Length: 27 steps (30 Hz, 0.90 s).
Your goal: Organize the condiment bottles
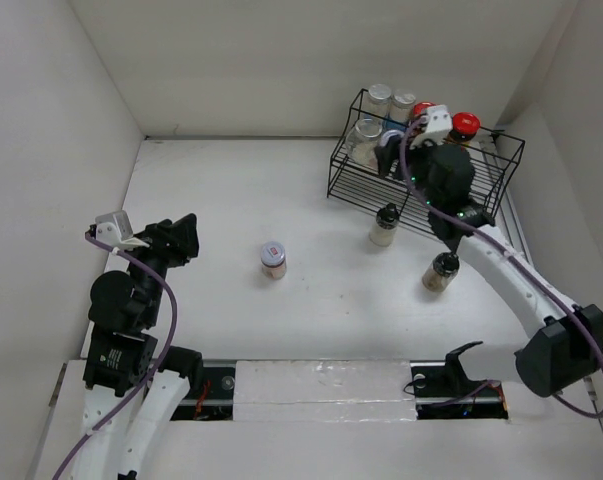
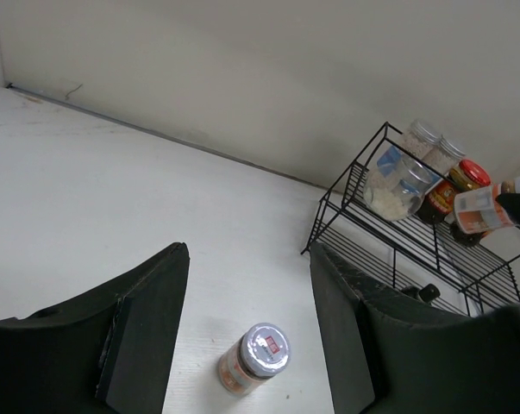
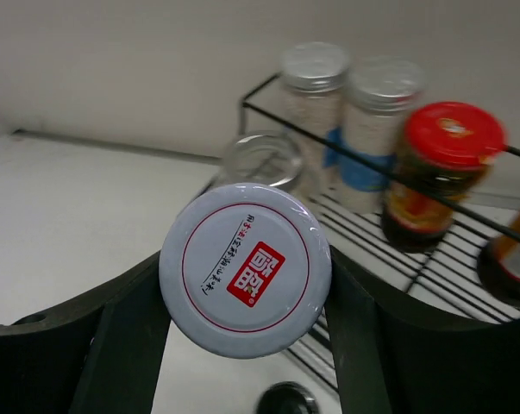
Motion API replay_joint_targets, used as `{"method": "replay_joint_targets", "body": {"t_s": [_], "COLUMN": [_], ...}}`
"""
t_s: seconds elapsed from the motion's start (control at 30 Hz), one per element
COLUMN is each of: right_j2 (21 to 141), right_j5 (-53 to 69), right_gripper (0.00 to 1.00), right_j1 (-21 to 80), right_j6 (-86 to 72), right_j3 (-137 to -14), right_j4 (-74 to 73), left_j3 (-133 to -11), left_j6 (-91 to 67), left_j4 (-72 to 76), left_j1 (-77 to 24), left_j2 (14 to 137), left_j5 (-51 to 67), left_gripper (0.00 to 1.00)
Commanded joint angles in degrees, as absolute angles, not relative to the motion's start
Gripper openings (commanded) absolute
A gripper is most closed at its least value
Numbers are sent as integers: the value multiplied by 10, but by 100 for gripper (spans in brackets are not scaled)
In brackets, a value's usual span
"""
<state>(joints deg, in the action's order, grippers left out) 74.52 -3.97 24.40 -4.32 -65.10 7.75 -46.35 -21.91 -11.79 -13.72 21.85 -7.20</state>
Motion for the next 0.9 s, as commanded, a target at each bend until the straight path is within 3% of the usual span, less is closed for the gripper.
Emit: {"method": "replay_joint_targets", "body": {"t_s": [0.0, 0.2, 0.43, 0.67, 0.8, 0.87], "right_j2": [751, 804, 888, 921, 928, 912], "right_j5": [-21, -4, 4, -22, -17, -11], "right_gripper": [50, 50, 49, 68, 92, 98], "right_j1": [193, 120, 101, 119, 125, 125], "right_j6": [-42, -42, -37, -24, -24, -24], "right_j3": [-660, -706, -762, -787, -795, -795], "right_j4": [98, 81, 81, 74, 58, 58], "left_j3": [-460, -460, -460, -460, -460, -460], "left_j6": [-213, -213, -213, -213, -213, -213], "left_j4": [-86, -91, -91, -84, -90, -90], "left_j1": [-134, -134, -134, -134, -134, -134], "left_j2": [223, 230, 230, 230, 230, 230], "left_j5": [-60, -60, -60, -60, -60, -60], "left_gripper": [54, 54, 54, 56, 57, 57]}}
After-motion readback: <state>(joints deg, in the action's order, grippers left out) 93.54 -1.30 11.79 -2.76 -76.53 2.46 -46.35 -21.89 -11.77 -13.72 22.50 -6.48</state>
